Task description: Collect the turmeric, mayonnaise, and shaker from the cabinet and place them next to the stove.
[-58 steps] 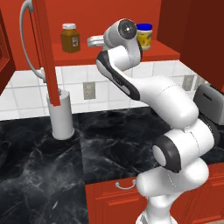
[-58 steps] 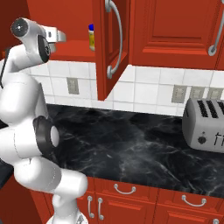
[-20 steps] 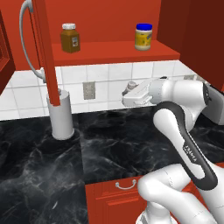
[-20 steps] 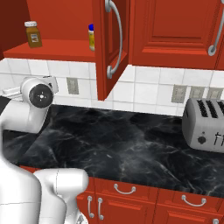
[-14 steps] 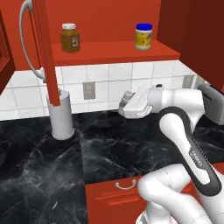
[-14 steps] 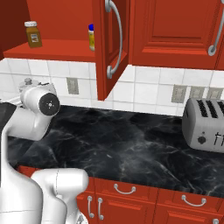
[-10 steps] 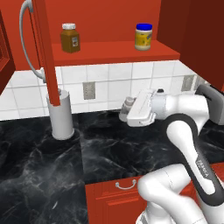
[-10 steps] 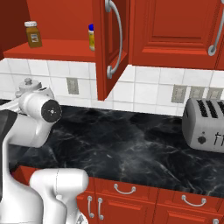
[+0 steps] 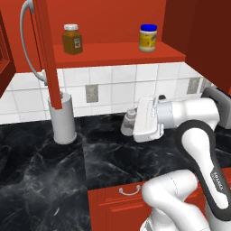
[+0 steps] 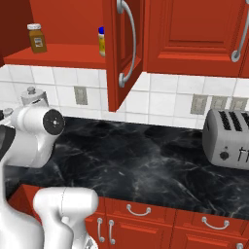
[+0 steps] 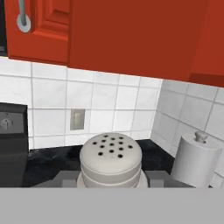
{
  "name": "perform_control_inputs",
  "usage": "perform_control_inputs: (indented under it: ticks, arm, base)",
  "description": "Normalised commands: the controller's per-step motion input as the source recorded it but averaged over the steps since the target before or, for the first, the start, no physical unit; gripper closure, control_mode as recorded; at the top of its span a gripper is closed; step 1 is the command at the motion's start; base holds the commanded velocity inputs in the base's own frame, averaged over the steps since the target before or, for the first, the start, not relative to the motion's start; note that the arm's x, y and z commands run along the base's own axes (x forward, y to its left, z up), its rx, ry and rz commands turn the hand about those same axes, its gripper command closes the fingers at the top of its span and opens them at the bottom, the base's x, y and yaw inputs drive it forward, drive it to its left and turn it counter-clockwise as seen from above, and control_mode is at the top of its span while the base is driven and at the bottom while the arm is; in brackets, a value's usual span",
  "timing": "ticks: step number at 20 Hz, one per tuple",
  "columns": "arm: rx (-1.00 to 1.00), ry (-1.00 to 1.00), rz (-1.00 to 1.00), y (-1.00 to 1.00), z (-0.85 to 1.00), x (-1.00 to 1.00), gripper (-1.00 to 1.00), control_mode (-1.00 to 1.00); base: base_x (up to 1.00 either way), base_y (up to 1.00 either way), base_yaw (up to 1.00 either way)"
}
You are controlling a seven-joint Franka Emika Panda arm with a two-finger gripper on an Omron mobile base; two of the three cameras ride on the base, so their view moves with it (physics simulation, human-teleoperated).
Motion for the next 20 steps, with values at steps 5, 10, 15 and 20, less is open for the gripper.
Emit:
perform_control_inputs:
  ticks: [5, 10, 15, 20]
  arm:
    - [0.0, 0.0, 0.0, 0.0, 0.0, 0.0, 1.0, 1.0]
    - [0.0, 0.0, 0.0, 0.0, 0.0, 0.0, 1.0, 1.0]
    - [0.0, 0.0, 0.0, 0.0, 0.0, 0.0, 1.0, 1.0]
    - [0.0, 0.0, 0.0, 0.0, 0.0, 0.0, 1.0, 1.0]
  base:
    - [-0.15, -0.09, 0.08]
    - [-0.08, -0.65, 0.12]
    - [-0.2, -0.57, 0.12]
    - [-0.66, -0.03, 0.25]
